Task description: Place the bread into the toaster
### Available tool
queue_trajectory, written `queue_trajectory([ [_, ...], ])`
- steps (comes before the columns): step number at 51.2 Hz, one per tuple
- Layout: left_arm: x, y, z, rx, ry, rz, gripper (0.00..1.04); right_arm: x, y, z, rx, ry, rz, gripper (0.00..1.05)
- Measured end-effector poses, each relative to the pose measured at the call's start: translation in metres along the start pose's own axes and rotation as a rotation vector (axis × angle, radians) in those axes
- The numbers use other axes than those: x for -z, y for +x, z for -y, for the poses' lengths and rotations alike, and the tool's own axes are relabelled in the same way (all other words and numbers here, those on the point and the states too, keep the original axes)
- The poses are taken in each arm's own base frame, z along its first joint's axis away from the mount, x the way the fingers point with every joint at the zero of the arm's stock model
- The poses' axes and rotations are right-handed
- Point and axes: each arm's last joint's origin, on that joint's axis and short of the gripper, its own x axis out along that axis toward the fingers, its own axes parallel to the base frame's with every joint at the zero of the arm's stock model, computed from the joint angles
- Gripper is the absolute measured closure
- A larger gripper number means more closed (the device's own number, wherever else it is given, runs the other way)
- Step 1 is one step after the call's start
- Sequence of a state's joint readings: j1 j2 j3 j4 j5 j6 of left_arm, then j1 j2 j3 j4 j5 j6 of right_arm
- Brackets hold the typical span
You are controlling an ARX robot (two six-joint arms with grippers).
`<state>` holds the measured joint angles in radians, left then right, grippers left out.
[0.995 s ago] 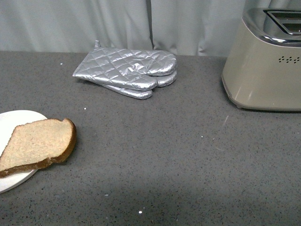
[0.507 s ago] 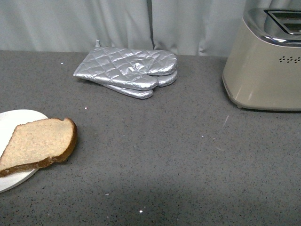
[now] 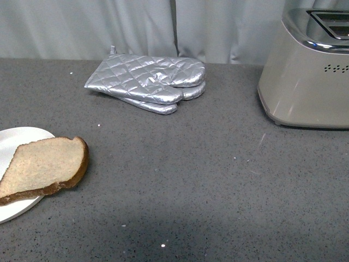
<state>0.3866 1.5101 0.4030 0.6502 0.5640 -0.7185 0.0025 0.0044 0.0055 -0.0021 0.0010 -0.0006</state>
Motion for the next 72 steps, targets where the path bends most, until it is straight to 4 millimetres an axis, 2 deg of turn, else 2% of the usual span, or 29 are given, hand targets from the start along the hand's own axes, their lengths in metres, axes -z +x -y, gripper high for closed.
queue_trajectory([
  [6, -0.005, 0.037, -0.038, -0.118, -0.009, -0.100, 0.07, 0.000, 0.000, 0.000, 0.000, 0.000, 0.000, 0.09],
  [13, -0.015, 0.054, -0.061, -0.183, 0.038, -0.133, 0.07, 0.000, 0.000, 0.000, 0.000, 0.000, 0.000, 0.09],
  [28, -0.038, 0.055, -0.077, -0.215, 0.113, -0.120, 0.07, 0.000, 0.000, 0.000, 0.000, 0.000, 0.000, 0.09],
  [39, -0.026, 0.052, -0.100, -0.305, 0.181, -0.257, 0.07, 0.000, 0.000, 0.000, 0.000, 0.000, 0.000, 0.09],
  [46, -0.025, 0.054, -0.104, -0.318, 0.235, -0.277, 0.07, 0.000, 0.000, 0.000, 0.000, 0.000, 0.000, 0.09],
  [63, -0.024, 0.055, -0.098, -0.265, 0.256, -0.307, 0.07, 0.000, 0.000, 0.000, 0.000, 0.000, 0.000, 0.09],
  [72, -0.013, 0.053, -0.096, -0.284, 0.314, -0.389, 0.07, 0.000, 0.000, 0.000, 0.000, 0.000, 0.000, 0.09],
])
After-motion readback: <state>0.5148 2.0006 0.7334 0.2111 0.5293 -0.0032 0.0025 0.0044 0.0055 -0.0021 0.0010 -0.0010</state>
